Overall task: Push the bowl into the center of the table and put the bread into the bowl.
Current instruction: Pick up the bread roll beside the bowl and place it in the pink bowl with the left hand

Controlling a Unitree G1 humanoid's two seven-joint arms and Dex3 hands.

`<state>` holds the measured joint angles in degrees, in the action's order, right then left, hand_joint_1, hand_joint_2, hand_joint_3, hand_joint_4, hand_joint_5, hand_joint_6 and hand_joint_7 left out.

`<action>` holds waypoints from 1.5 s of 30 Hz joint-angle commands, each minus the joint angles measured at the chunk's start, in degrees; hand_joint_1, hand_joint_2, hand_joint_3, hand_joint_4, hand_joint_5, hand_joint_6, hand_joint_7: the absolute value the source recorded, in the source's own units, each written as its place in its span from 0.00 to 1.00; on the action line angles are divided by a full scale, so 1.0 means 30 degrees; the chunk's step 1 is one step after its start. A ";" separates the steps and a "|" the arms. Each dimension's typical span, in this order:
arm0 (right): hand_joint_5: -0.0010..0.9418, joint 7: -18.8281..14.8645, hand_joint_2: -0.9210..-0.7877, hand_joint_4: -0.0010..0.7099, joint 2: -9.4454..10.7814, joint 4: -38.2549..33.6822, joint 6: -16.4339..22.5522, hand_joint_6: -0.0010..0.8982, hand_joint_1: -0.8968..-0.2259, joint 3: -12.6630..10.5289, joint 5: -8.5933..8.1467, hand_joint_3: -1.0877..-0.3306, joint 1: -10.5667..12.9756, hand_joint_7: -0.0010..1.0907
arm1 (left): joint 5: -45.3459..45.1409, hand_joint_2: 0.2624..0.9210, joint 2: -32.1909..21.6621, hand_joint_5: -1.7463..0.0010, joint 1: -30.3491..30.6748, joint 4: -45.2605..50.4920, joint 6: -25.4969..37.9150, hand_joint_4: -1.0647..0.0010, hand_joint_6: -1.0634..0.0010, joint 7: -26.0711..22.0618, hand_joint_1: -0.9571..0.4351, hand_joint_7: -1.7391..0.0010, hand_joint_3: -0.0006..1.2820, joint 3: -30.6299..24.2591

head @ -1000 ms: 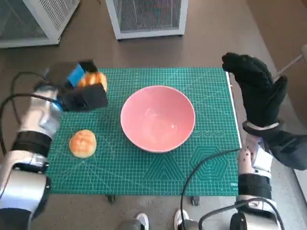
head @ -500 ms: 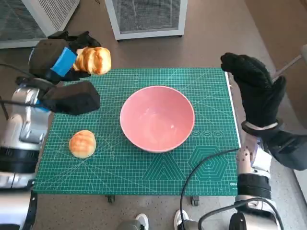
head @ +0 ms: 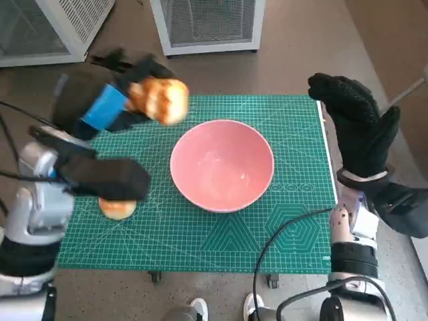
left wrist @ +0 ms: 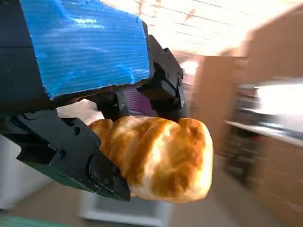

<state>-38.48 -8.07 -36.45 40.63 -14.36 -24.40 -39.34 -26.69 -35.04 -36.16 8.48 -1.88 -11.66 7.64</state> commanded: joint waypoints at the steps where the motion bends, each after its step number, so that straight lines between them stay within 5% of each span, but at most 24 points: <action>1: 0.00 -0.0173 0.00 0.26 0.0019 -0.0026 -0.0352 0.12 0.31 0.0069 -0.0105 0.39 0.0513 0.23 | 0.0268 0.98 0.0756 0.37 0.0144 -0.0365 -0.1031 0.29 0.31 -0.0765 0.69 0.40 0.01 0.0968; 23: 0.00 -0.0220 0.00 0.26 -0.0140 0.0223 -0.0400 0.12 0.31 -0.0033 -0.0207 0.39 0.0678 0.23 | -0.0599 1.00 0.3027 0.37 -0.1613 -0.7110 -0.4147 0.29 0.41 -0.2031 0.69 0.34 0.03 0.3682; 28: 0.00 -0.0194 0.00 0.26 -0.0160 0.0256 -0.0331 0.12 0.32 -0.0053 -0.0171 0.39 0.0721 0.23 | -0.0450 1.00 0.3159 0.31 -0.1644 -0.7697 -0.3826 0.38 0.52 -0.2750 0.69 0.27 0.10 0.3626; 29: 0.00 -0.0202 0.00 0.26 -0.0175 0.0242 -0.0302 0.12 0.32 -0.0068 -0.0170 0.39 0.0723 0.23 | -0.0431 0.96 0.3113 0.39 -0.1574 -0.7568 -0.3401 0.45 0.57 -0.3146 0.68 0.34 0.10 0.3603; 31: 0.00 -0.0198 0.00 0.26 -0.0192 0.0255 -0.0267 0.12 0.32 -0.0085 -0.0165 0.39 0.0742 0.23 | -0.0452 0.85 0.3004 0.73 -0.1450 -0.7191 -0.2628 0.62 0.65 -0.3850 0.67 0.67 0.06 0.3551; 34: 0.00 -0.0157 0.00 0.26 -0.0208 0.0269 -0.0230 0.12 0.32 -0.0105 -0.0146 0.39 0.0761 0.22 | -0.0521 0.79 0.2816 0.91 -0.1369 -0.6397 -0.1597 0.79 0.73 -0.4815 0.64 0.88 0.02 0.3478; 45: 0.00 0.0016 0.00 0.26 -0.0031 0.0513 -0.0109 0.12 0.32 0.0008 0.0005 0.39 0.0962 0.22 | 0.1015 0.73 0.1865 1.00 -0.0660 -0.2505 0.0860 0.99 0.83 -0.7642 0.54 1.00 0.00 0.2083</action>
<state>-38.75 -8.51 -35.08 40.26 -14.53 -24.57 -37.99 -26.32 -27.75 -39.45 -3.78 -2.01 -31.48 16.11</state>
